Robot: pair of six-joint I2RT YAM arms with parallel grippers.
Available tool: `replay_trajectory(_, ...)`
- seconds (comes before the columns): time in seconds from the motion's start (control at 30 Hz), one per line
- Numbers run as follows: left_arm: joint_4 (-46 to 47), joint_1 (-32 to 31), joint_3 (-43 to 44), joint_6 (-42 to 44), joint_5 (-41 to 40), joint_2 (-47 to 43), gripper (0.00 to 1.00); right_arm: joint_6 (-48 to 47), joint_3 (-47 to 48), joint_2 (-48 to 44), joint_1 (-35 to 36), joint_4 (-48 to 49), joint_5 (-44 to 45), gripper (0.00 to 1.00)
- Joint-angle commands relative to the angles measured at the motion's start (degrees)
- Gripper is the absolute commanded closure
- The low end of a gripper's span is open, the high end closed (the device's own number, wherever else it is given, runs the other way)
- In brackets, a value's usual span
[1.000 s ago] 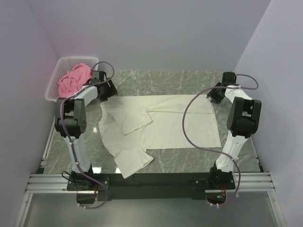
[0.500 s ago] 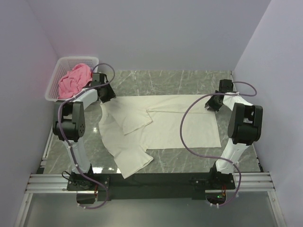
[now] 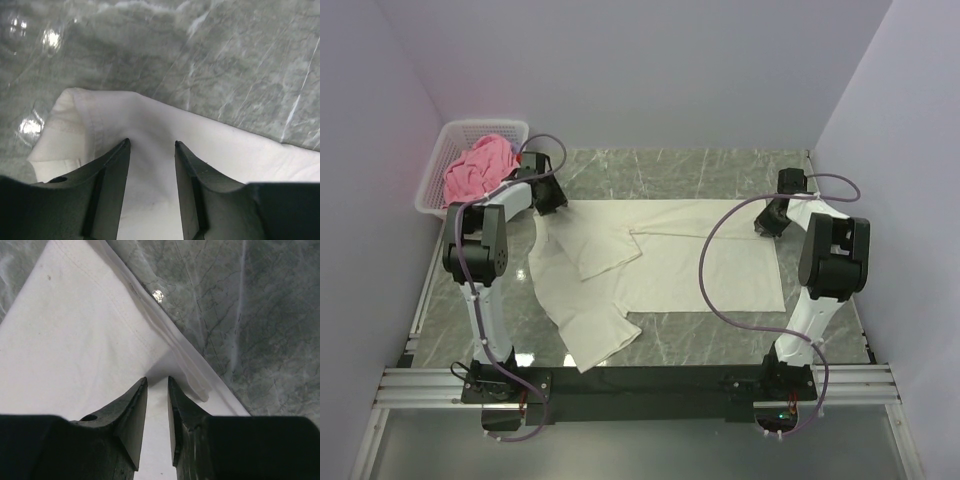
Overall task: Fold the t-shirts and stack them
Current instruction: Fold the tshirt
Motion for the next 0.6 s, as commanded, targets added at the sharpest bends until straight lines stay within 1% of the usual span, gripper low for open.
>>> replay_trajectory(0.0, -2.71, 0.62, 1.82, 0.45, -1.26, 3.48, 0.52, 1.3, 1.21, 1.83, 0.27, -2.4, 4.58, 0.69)
replay_trajectory(0.23, -3.24, 1.32, 4.45, 0.62, -1.26, 5.15, 0.42, 4.55, 1.38, 1.91, 0.27, -1.96, 5.02, 0.68)
replay_trajectory(0.47, -2.72, 2.47, 3.14, -0.17, -0.73, 4.71, 0.4, 7.37, 0.77, 1.13, 0.36, -1.52, 7.3, 0.68)
replay_trajectory(0.57, -2.54, 2.56, 2.96, -0.43, -0.29, 4.89, 0.4, 6.41, 2.69, 1.12, 0.98, -4.24, 11.78, 0.68)
